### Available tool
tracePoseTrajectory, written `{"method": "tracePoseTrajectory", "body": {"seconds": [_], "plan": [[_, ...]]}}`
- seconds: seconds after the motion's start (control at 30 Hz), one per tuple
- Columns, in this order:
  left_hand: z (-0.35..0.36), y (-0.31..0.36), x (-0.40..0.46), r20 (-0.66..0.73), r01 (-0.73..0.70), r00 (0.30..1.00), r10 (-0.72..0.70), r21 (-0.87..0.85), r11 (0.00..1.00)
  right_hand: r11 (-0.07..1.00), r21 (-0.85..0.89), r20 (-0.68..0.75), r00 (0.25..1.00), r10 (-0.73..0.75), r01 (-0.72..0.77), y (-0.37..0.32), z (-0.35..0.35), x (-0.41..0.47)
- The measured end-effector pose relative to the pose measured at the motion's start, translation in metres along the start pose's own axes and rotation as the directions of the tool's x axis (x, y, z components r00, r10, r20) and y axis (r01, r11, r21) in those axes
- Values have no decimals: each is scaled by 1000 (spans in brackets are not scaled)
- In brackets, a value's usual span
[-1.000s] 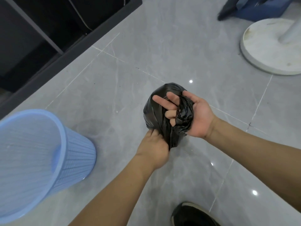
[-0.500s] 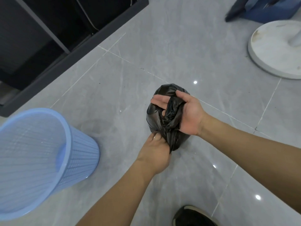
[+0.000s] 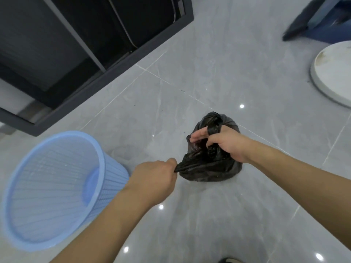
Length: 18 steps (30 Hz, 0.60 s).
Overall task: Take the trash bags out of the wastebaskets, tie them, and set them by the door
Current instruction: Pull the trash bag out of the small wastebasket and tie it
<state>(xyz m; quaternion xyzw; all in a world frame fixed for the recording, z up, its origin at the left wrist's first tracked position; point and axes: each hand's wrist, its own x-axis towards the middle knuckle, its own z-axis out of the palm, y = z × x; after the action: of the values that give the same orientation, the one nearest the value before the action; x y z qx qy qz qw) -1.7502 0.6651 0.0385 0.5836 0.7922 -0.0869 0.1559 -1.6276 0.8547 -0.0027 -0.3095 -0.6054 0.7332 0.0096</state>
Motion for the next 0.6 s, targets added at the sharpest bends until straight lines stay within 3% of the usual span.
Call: {"method": "tracePoseTrajectory", "body": {"seconds": [0.23,0.33,0.43,0.53,0.6], "plan": [[-45,-21,20,-197,-156,965,174,104,982,971,-222,219,965,142,-93,-15,15,1],[-55,-29,32,-219,-161,959,181,103,981,967,-141,321,915,247,-211,-21,19,-1],[-62,-36,42,-191,-175,966,176,19,984,939,-87,491,806,331,-332,-25,15,-1],[-71,-34,52,-74,-210,977,202,-120,970,908,-321,568,713,411,-267,-33,16,-7],[-72,-26,55,21,-144,986,164,-373,916,853,-480,525,712,466,-204,-36,23,-6]]}}
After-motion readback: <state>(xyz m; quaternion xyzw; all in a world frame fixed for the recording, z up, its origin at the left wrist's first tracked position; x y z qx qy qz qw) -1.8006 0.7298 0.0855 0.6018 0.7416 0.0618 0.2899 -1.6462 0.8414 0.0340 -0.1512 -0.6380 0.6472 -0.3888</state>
